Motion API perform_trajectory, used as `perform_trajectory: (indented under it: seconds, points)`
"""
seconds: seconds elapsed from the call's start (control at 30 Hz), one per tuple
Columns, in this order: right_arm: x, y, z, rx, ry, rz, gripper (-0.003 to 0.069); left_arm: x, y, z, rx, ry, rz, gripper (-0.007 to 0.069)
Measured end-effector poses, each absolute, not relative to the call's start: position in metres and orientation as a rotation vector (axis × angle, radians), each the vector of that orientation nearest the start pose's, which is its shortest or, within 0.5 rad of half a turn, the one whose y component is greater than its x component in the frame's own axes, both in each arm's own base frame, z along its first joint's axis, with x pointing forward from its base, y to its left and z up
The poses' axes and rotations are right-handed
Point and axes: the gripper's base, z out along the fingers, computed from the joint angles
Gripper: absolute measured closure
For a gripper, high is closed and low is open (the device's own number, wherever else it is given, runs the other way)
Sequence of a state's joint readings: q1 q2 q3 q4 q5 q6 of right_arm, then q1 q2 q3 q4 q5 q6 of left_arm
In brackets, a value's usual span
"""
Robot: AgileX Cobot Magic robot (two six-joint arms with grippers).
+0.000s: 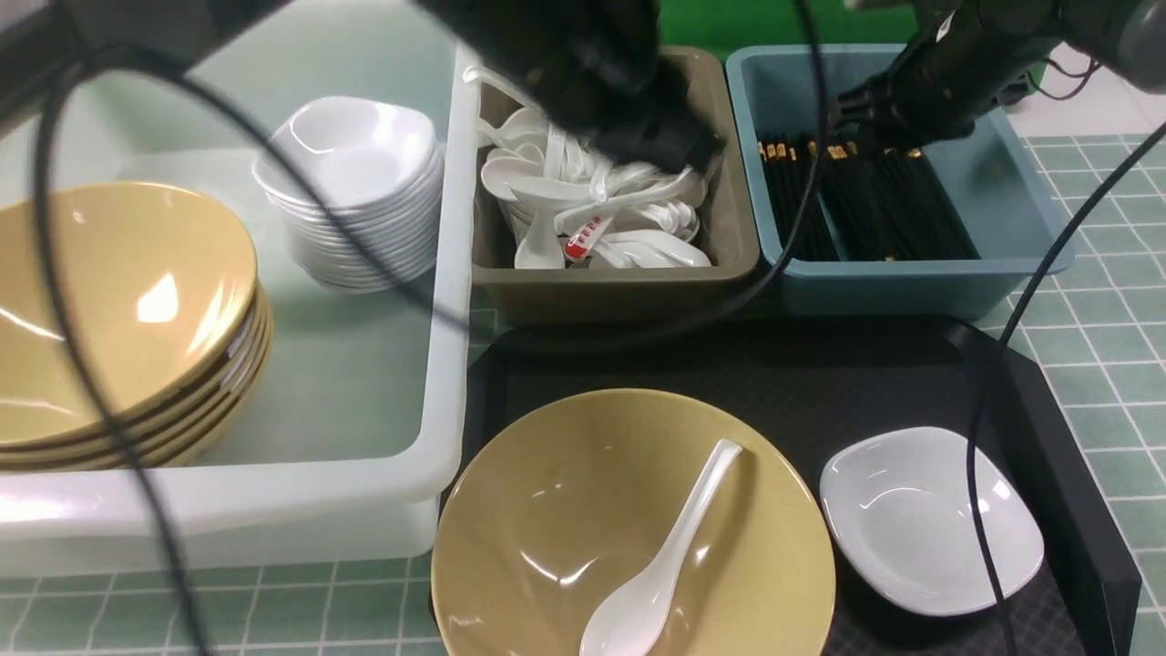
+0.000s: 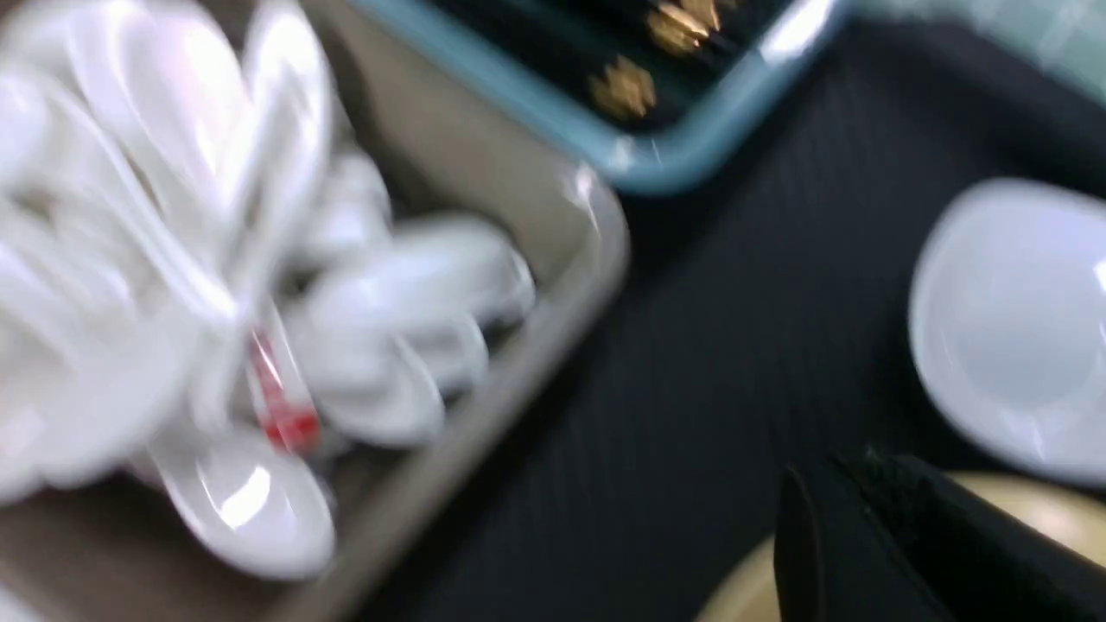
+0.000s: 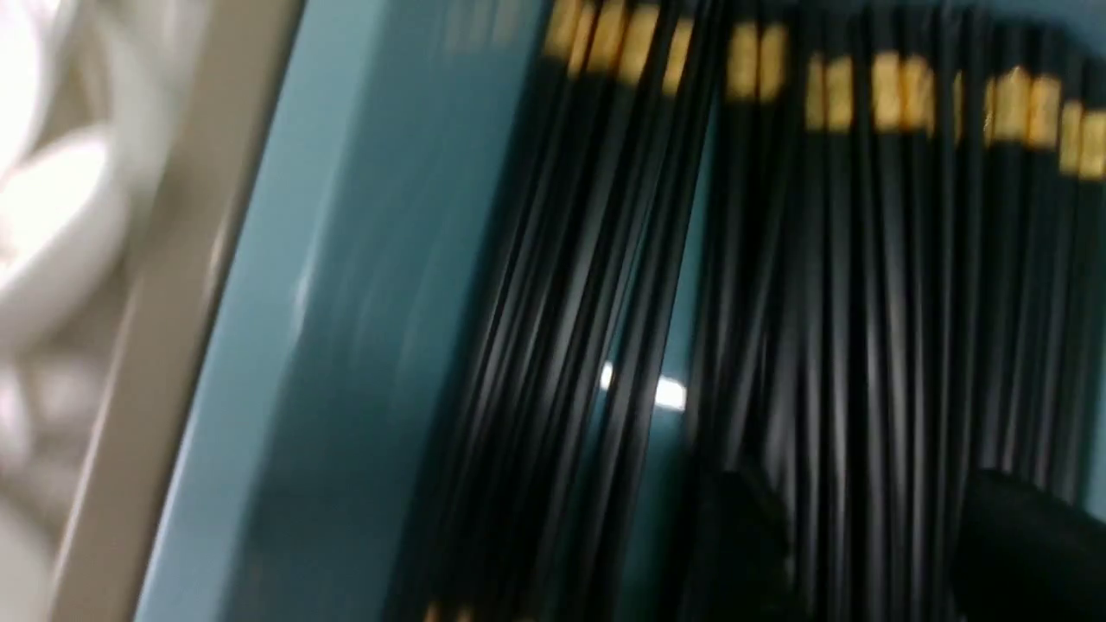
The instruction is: On blue table put chopsticks spoon bowls plates into blue grey white boxes.
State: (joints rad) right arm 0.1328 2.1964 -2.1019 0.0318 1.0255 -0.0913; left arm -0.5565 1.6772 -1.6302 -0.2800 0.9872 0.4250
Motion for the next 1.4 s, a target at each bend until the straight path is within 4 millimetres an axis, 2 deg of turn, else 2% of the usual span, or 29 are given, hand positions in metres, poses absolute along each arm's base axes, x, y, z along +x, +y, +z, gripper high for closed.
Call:
perform_trajectory:
  seconds: [0.17,0.23,0.3,0.33,0.4,0.5,0.6,0.63,0.73,0.77,0.8,0.83,0.9,0.93,1.0,1.03,1.13,1.27,1.37,1.4]
  points:
    - [0.468,0.070,0.306,-0.379,2.644,0.042,0.0162,0.264,-0.188,0.370,1.075,2.236,-0.411,0.0631]
    - [0.458,0.075,0.322,-0.415,2.628,0.053,0.0154,0.246,-0.178,0.375,1.060,2.212,-0.417,0.0631]
    - [0.452,0.079,0.328,-0.428,2.621,0.071,0.0154,0.233,-0.169,0.378,1.051,2.195,-0.419,0.0631]
    - [0.437,0.092,0.339,-0.479,2.606,0.111,0.0154,0.218,-0.160,0.380,1.044,2.178,-0.418,0.0631]
    - [0.414,0.112,0.348,-0.554,2.602,0.168,0.0154,0.197,-0.145,0.378,1.035,2.157,-0.402,0.0631]
    - [0.377,0.143,0.350,-0.707,2.606,0.217,0.0154,0.177,-0.131,0.370,1.033,2.154,-0.379,0.0631]
    - [0.328,0.181,0.338,-0.913,2.634,0.261,0.0154,0.159,-0.118,0.353,1.040,2.166,-0.353,0.0631]
    - [0.325,0.183,0.336,-0.927,2.637,0.262,0.0154,0.158,-0.117,0.352,1.041,2.168,-0.352,0.0631]
    - [0.281,0.214,0.306,-1.216,2.659,0.261,0.0154,0.146,-0.109,0.336,1.036,2.175,-0.341,0.0631]
    - [0.271,0.221,0.297,-1.334,2.638,0.249,0.0154,0.144,-0.108,0.331,1.038,2.183,-0.340,0.0631]
    - [0.269,0.222,0.295,-1.358,2.632,0.246,0.0154,0.144,-0.108,0.331,1.037,2.181,-0.340,0.0631]
    - [0.257,0.230,0.284,-1.545,2.565,0.218,0.0154,0.142,-0.106,0.325,1.040,2.193,-0.338,0.0631]
    - [0.247,0.236,0.277,-1.735,2.468,0.184,0.0154,0.141,-0.106,0.321,1.043,2.206,-0.340,0.0631]
    - [0.241,0.240,0.273,-1.885,2.371,0.152,0.0154,0.140,-0.106,0.317,1.046,2.218,-0.341,0.0631]
    - [0.235,0.249,0.270,-2.123,2.108,0.100,0.0154,0.139,-0.105,0.313,1.048,2.230,-0.342,0.0631]
    - [0.235,0.250,0.270,-2.136,2.087,0.097,0.0154,0.139,-0.105,0.312,1.049,2.231,-0.342,0.0631]
    - [0.241,0.257,0.268,-2.301,1.778,0.043,0.0154,0.139,-0.105,0.311,1.053,2.231,-0.340,0.0631]
    - [0.248,0.263,0.251,-2.446,1.610,0.011,0.0154,0.139,-0.105,0.311,1.056,2.228,-0.340,0.0631]
    - [0.254,0.268,0.230,-2.542,1.561,0.005,0.0154,0.139,-0.105,0.311,1.056,2.226,-0.339,0.0631]
    - [0.254,0.268,0.228,-2.550,1.558,0.000,0.0154,0.139,-0.105,0.311,1.057,2.225,-0.339,0.0631]
